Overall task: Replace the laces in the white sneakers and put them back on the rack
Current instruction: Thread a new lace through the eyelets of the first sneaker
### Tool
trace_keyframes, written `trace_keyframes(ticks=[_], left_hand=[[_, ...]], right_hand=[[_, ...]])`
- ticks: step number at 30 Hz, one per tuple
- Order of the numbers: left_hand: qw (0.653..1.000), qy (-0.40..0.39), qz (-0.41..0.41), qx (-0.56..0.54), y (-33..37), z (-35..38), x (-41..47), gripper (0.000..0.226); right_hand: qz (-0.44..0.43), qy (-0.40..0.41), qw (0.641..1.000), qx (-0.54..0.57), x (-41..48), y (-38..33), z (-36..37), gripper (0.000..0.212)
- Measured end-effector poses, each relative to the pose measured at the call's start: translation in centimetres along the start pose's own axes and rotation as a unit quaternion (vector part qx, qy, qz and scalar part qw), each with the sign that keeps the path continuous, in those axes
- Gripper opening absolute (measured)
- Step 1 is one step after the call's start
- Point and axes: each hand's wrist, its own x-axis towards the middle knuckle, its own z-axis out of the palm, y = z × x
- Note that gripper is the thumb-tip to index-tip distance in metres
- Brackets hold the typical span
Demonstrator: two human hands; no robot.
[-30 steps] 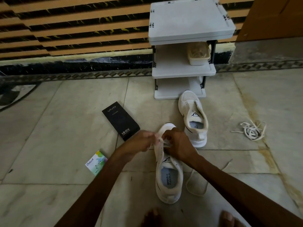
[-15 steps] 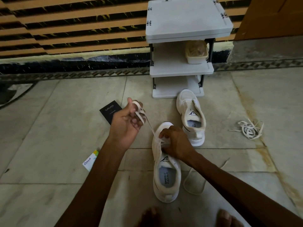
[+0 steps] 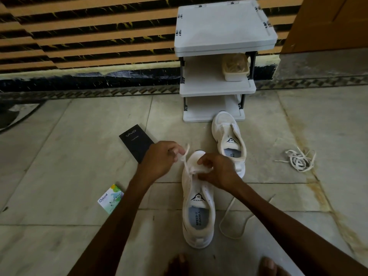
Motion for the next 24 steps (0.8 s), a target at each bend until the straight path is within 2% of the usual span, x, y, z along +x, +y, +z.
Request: trace_keyframes(ticks=[2,5,7,11,13,14,15,17,18,20,22,24], left_hand=[[0.997,0.027,0.007,0.068,-1.3,1.1,-0.1,0.018],[0.999,-0.011,-0.025,0.032,-2.5,2.4,0.1,0.019],[0.999,-0.026,0.003,0.037,-3.2,3.2,0.1,0.019],[0.981,0.076,0.09,0.154,-4.4,4.5,-0.5,0.023],[0.948,0.079,0.071,0.302,-3.9,4.7,-1.0,0.024],[0.938,0.073,0.06,0.335,-4.0,4.8,-1.0,0.025],[0.947,0.076,0.07,0.305,-4.1,4.7,-1.0,0.025],[0.984,0.08,0.113,0.115,-4.1,4.6,-1.4,0.022],[0.991,0.062,0.107,0.052,-3.9,4.6,-1.5,0.022],[1.0,-0.004,0.025,0.003,-2.7,4.6,-1.3,0.027],[0.994,-0.085,-0.061,-0.031,-1.9,4.8,-1.1,0.028],[0.98,-0.153,-0.09,-0.092,-1.7,4.6,-0.9,0.028]], right_hand=[[0.022,0.015,0.999,0.029,-0.5,0.4,-0.5,0.034],[0.05,-0.014,0.998,0.022,-1.6,0.5,-0.9,0.017],[0.053,-0.036,0.998,0.021,-2.3,0.2,-0.9,0.014],[0.067,-0.083,0.994,-0.038,-3.6,-0.9,-0.4,0.042],[0.073,-0.085,0.992,-0.066,-3.8,-1.2,0.0,0.05],[0.075,-0.08,0.991,-0.072,-3.8,-1.3,0.0,0.051],[0.078,-0.073,0.992,-0.073,-3.8,-1.4,0.0,0.05],[0.086,-0.056,0.993,-0.063,-3.7,-1.4,-0.1,0.044],[0.092,-0.048,0.993,-0.051,-3.7,-1.5,-0.1,0.039],[0.115,-0.025,0.993,-0.015,-3.7,-1.3,-0.2,0.026],[0.142,0.004,0.989,0.039,-3.7,-1.1,0.0,0.012],[0.16,0.023,0.983,0.091,-3.7,-0.8,0.1,0.007]])
